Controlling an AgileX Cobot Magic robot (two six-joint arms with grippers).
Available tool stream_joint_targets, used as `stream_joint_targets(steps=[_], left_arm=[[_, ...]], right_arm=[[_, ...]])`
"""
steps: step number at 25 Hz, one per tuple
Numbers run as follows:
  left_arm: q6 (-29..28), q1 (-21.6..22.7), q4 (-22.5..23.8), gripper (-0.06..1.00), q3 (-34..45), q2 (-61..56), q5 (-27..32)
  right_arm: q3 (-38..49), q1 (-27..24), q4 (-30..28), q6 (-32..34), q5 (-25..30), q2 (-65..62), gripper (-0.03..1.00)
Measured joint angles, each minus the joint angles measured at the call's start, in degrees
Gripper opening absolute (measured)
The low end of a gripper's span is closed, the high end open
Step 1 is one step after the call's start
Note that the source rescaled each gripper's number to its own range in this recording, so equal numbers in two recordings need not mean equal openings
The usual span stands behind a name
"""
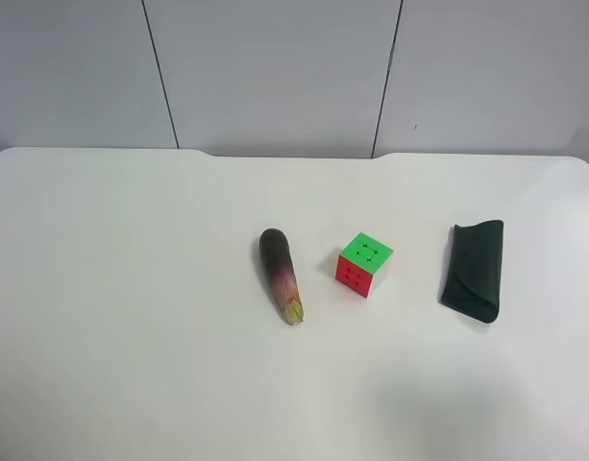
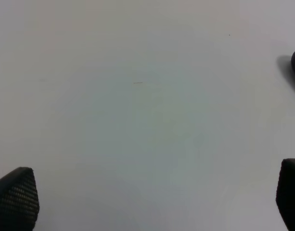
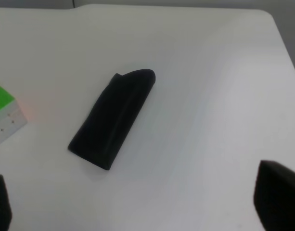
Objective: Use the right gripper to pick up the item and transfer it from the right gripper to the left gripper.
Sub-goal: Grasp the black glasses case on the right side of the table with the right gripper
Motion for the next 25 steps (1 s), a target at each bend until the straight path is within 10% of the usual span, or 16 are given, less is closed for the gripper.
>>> stream_joint_targets(steps=[12, 25], left_arm=[[0.0, 0.0, 0.0, 1.00, 0.0, 0.0, 0.0], [0.0, 0.0, 0.0, 1.00, 0.0, 0.0, 0.0]], right_arm=[[-0.5, 0.0, 0.2, 1.4, 0.9, 1.2, 1.00], [-17.6, 0.0, -0.3, 11.3, 1.1, 45.9, 1.00]])
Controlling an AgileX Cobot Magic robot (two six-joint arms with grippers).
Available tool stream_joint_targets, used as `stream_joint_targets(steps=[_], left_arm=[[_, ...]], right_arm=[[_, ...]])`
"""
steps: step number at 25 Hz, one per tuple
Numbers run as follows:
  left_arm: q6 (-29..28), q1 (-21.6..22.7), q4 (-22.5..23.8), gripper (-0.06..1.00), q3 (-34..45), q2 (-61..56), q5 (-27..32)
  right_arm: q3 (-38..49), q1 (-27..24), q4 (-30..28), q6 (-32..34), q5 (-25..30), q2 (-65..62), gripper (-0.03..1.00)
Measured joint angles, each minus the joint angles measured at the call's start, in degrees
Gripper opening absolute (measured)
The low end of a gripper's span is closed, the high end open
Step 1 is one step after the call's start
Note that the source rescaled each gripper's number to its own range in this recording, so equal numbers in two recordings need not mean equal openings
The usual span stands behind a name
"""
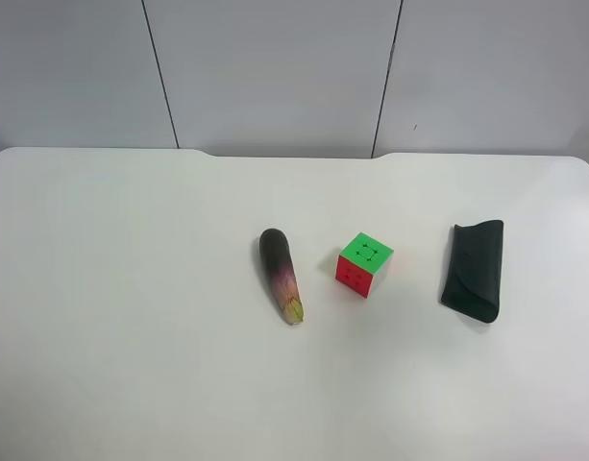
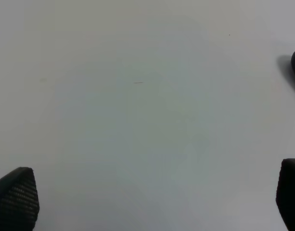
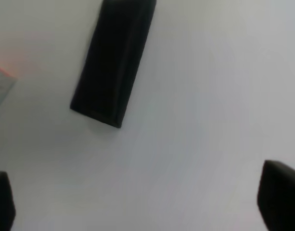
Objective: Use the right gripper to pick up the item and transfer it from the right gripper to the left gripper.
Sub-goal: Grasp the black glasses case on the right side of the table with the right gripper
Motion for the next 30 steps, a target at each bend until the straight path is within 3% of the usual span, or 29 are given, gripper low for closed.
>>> stream_joint_targets(steps=[6, 14, 22, 30], left_arm=[[0.0, 0.0, 0.0, 1.00, 0.0, 0.0, 0.0], [0.0, 0.0, 0.0, 1.00, 0.0, 0.0, 0.0], [0.0, 0.0, 0.0, 1.00, 0.0, 0.0, 0.0], [0.0, 0.0, 0.0, 1.00, 0.0, 0.0, 0.0]], right_arm=[[-1.2, 0.0, 0.7, 1.7, -7.0, 19.2, 1.00], [-1.2, 0.0, 6.9, 1.4, -18.6, 37.9, 1.00], [-1.2, 0.0, 11.0, -1.6, -25.2, 50.5, 1.00], [-1.3, 0.0, 11.5, -2.8, -29.4, 57.5, 1.00]])
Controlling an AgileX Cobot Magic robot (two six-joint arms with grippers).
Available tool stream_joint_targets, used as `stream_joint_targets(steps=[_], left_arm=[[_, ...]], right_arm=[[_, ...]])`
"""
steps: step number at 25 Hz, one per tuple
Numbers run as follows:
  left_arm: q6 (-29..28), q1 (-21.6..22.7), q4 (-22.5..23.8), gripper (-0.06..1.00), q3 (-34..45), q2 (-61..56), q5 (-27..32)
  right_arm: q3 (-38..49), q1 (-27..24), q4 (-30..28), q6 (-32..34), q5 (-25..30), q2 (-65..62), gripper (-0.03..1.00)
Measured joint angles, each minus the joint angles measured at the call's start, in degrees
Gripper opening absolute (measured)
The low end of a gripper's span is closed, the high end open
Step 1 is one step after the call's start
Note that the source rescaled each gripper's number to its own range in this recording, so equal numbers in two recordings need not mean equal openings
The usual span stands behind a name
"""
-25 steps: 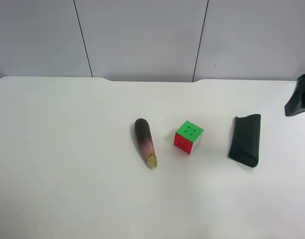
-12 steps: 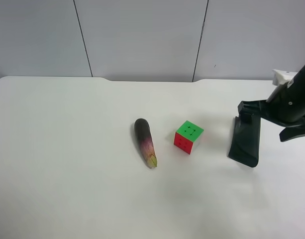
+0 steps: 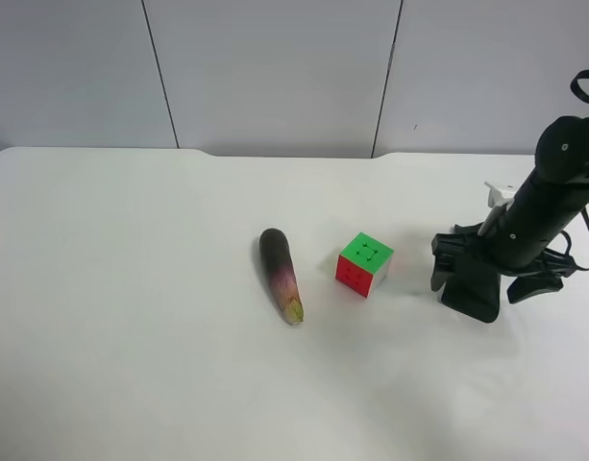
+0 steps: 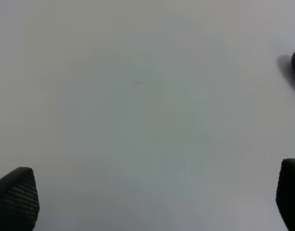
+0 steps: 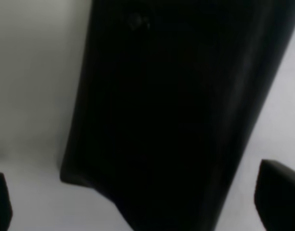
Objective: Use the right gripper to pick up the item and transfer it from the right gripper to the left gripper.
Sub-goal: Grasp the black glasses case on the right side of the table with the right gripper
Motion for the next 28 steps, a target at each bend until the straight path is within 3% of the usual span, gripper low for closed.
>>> stream_joint_targets(steps=[13, 22, 25, 28], left_arm=[[0.1, 0.0, 0.0, 1.00, 0.0, 0.0, 0.0], [0.1, 0.0, 0.0, 1.00, 0.0, 0.0, 0.0], [0.1, 0.0, 0.0, 1.00, 0.0, 0.0, 0.0], [0.1, 0.0, 0.0, 1.00, 0.0, 0.0, 0.0]], right_arm=[[0.0, 0.0, 0.0, 0.0, -5.4, 2.0, 1.00], [0.0, 0.0, 0.0, 0.0, -5.4, 2.1, 0.85], [0.0, 0.0, 0.0, 0.0, -5.1, 2.1, 0.71], [0.0, 0.0, 0.1, 0.0, -4.7, 2.1, 0.46]])
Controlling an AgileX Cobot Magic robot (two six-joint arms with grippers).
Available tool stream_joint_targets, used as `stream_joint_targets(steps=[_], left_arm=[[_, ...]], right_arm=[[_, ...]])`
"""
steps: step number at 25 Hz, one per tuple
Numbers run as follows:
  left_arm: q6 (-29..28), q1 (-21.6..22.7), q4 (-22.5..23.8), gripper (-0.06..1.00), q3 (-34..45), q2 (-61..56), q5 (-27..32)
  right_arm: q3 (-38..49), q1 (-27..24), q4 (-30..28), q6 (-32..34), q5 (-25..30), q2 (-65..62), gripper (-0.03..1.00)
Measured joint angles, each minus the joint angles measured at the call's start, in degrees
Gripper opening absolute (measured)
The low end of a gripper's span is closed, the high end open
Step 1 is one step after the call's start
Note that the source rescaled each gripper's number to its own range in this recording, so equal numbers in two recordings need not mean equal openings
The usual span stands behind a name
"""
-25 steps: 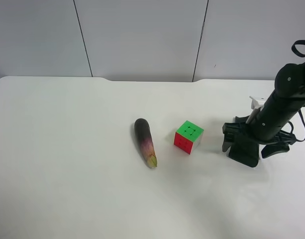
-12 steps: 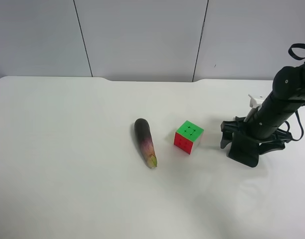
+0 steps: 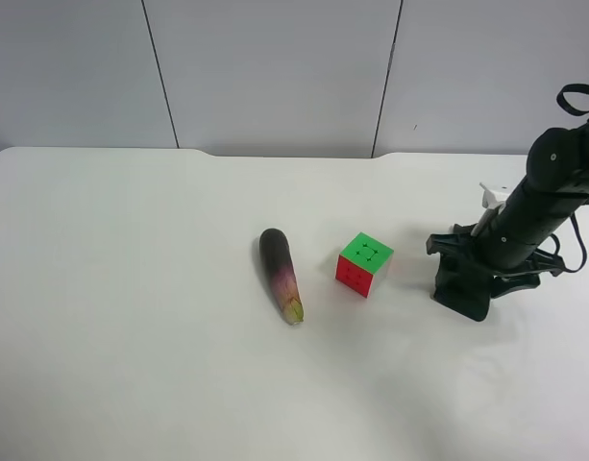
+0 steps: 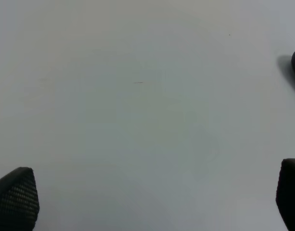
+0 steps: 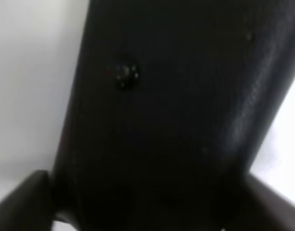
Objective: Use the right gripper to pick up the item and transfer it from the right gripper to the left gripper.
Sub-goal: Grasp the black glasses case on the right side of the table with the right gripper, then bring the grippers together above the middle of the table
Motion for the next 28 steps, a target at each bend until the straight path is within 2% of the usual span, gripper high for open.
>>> stream_joint_targets(steps=[3, 4, 11, 14, 28], left_arm=[[0.0, 0.0, 0.0, 1.00, 0.0, 0.0, 0.0], [0.0, 0.0, 0.0, 1.00, 0.0, 0.0, 0.0], [0.0, 0.0, 0.0, 1.00, 0.0, 0.0, 0.0], [0.0, 0.0, 0.0, 1.00, 0.0, 0.0, 0.0], [0.0, 0.0, 0.0, 1.00, 0.0, 0.0, 0.0]], right_arm=[[-0.4, 0.0, 0.0, 0.0, 0.4, -0.1, 0.19], [-0.4, 0.0, 0.1, 0.0, 0.5, -0.1, 0.17], [-0.4, 0.0, 0.1, -0.2, 1.3, -1.1, 0.14], [-0.4, 0.0, -0.1, -1.1, 3.8, -3.5, 0.10], [-0.3, 0.0, -0.3, -12.5, 19.1, -24.1, 0.06]])
